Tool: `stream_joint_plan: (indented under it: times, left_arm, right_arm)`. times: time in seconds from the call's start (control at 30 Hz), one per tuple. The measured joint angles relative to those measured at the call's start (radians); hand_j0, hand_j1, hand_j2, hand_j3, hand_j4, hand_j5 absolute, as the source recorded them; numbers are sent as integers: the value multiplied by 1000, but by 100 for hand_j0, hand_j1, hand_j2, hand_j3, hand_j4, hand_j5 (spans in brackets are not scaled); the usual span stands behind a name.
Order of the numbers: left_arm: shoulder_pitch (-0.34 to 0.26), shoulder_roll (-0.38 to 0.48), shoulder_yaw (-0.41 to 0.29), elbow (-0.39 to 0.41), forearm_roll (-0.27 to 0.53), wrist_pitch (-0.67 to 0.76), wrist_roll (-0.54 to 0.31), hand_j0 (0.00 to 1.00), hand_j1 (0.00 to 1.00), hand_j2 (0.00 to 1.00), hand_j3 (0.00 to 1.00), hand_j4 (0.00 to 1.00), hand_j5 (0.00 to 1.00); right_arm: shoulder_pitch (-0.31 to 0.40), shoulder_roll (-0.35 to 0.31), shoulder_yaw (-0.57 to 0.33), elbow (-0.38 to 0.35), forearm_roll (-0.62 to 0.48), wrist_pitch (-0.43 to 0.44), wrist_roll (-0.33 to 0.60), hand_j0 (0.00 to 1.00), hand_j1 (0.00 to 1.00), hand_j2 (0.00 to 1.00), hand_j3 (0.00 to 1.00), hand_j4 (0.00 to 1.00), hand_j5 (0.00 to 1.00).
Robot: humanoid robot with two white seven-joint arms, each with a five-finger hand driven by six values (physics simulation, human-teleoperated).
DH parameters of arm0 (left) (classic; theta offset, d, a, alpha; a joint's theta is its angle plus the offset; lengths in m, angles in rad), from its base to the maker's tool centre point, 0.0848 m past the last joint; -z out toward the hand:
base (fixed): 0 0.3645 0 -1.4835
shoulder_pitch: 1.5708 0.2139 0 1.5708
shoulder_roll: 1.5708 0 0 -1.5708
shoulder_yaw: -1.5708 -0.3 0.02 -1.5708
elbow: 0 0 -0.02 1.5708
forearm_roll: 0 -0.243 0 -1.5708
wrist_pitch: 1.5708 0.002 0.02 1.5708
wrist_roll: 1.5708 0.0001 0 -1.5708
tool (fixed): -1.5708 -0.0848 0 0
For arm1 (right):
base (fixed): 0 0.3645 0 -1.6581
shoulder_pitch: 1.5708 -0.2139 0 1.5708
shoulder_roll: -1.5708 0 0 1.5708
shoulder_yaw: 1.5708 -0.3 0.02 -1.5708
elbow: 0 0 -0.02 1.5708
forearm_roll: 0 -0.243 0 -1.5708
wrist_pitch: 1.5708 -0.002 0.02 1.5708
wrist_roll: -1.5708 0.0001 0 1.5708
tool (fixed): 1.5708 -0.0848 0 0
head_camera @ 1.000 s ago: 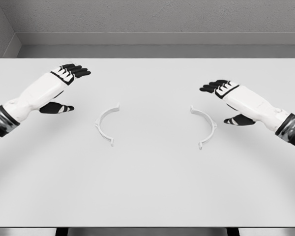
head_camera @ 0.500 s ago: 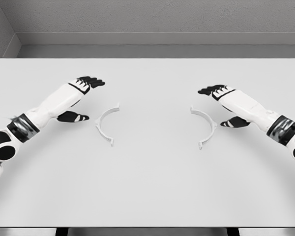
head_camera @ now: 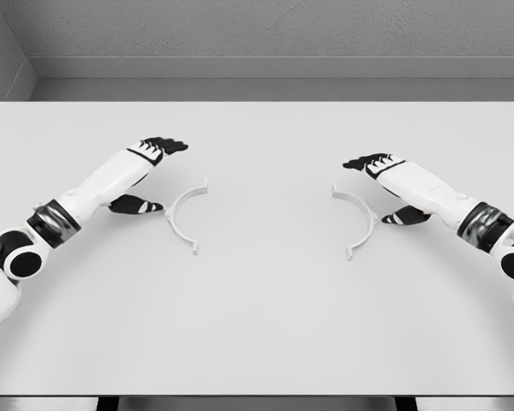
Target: Assemble PVC drainage pipe clamps
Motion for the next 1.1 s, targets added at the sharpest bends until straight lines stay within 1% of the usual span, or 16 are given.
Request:
stream_joint_plan:
  times: [0.33, 1.1]
  left_arm:
    - [0, -7, -6, 12, 0, 0, -1, 100, 100, 100, 100, 100, 100]
    - [2, -32, -13, 24, 1, 0, -1, 100, 100, 100, 100, 100, 100]
  right_arm:
    - [0, 1, 18, -8, 1, 0, 0, 100, 100, 100, 100, 100, 100]
    - [-14, 34, 52, -13, 6, 8, 4, 100, 100, 100, 100, 100, 100]
